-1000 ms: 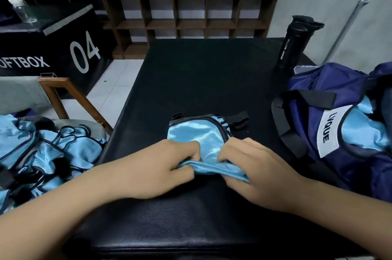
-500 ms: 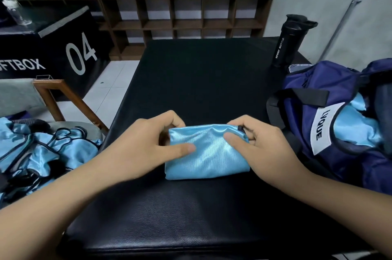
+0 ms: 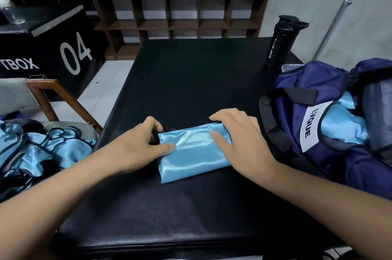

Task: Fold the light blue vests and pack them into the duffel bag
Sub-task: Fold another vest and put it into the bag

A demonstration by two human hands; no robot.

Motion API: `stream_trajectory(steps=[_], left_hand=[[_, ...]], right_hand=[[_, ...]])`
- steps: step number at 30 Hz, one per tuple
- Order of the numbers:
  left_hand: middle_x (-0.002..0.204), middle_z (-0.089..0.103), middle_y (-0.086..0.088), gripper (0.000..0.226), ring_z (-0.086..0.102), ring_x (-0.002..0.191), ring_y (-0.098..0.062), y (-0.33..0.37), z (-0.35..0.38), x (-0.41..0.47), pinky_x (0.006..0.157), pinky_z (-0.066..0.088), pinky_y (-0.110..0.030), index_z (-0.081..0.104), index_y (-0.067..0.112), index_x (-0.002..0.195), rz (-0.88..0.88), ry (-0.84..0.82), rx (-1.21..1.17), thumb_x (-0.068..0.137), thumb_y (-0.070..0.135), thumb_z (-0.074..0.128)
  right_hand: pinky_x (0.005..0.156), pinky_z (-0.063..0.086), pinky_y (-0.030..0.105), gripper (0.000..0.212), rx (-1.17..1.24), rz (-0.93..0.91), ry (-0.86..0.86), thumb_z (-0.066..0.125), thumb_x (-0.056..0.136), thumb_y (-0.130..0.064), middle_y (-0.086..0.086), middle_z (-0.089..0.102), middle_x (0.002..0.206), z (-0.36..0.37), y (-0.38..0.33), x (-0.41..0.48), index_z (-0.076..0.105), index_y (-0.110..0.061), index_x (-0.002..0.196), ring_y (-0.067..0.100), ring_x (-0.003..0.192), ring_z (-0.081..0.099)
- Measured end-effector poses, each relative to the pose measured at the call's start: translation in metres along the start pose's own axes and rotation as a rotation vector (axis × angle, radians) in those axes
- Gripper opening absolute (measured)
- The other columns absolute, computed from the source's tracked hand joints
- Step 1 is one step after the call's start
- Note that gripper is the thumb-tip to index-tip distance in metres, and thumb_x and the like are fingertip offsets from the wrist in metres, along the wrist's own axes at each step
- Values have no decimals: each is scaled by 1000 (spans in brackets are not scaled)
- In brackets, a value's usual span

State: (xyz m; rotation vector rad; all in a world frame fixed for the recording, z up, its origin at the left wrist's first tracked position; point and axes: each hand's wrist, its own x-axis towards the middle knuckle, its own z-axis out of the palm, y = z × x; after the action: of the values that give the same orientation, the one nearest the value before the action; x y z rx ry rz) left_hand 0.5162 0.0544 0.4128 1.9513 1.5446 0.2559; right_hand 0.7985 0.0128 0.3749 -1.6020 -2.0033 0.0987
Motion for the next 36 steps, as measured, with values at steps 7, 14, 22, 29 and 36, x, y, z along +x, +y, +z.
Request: stream_trajectory(steps=[7, 14, 22, 29, 36], left_hand=[[85, 74, 10, 34, 64, 68, -4, 15, 10, -5, 70, 51, -30, 62, 33, 99, -39, 62, -176, 92, 66, 69], [93, 75, -2, 17, 68, 82, -10, 30, 9, -15, 76, 50, -30, 66, 20, 97, 52, -109, -547, 101, 36, 71], [107, 72, -21, 22, 70, 93, -21, 62, -13, -38, 78, 56, -28, 62, 5, 109, 182, -356, -721, 100, 23, 72], [110, 75, -15, 21, 71, 90, -20, 118, -14, -42, 69, 57, -22, 63, 6, 111, 268, -373, -782, 97, 21, 67], [122, 75, -13, 31, 71, 100, -23, 194, 9, -22, 92, 57, -40, 61, 11, 128, 404, -227, -836, 100, 22, 69]], right_hand=[[87, 55, 36, 22, 226, 117, -177, 57, 103, -36, -17, 66, 113, -3, -4, 2, 63, -41, 123, 12, 82, 67], [89, 53, 30, 32, 294, 187, -384, 62, 96, -34, -11, 66, 105, -23, -6, 4, 63, -39, 127, 6, 93, 63], [114, 45, 33, 73, 601, 155, -778, 74, 95, -49, -19, 68, 136, -91, -22, 16, 37, -42, 157, 0, 126, 64], [89, 59, 41, 45, 875, 235, -754, 72, 99, -12, 20, 75, 124, -148, -9, 1, 57, -14, 141, 33, 104, 73], [90, 62, 44, 33, 683, 238, -608, 73, 99, -18, 17, 76, 121, -249, 36, -6, 65, -13, 130, 39, 109, 75]])
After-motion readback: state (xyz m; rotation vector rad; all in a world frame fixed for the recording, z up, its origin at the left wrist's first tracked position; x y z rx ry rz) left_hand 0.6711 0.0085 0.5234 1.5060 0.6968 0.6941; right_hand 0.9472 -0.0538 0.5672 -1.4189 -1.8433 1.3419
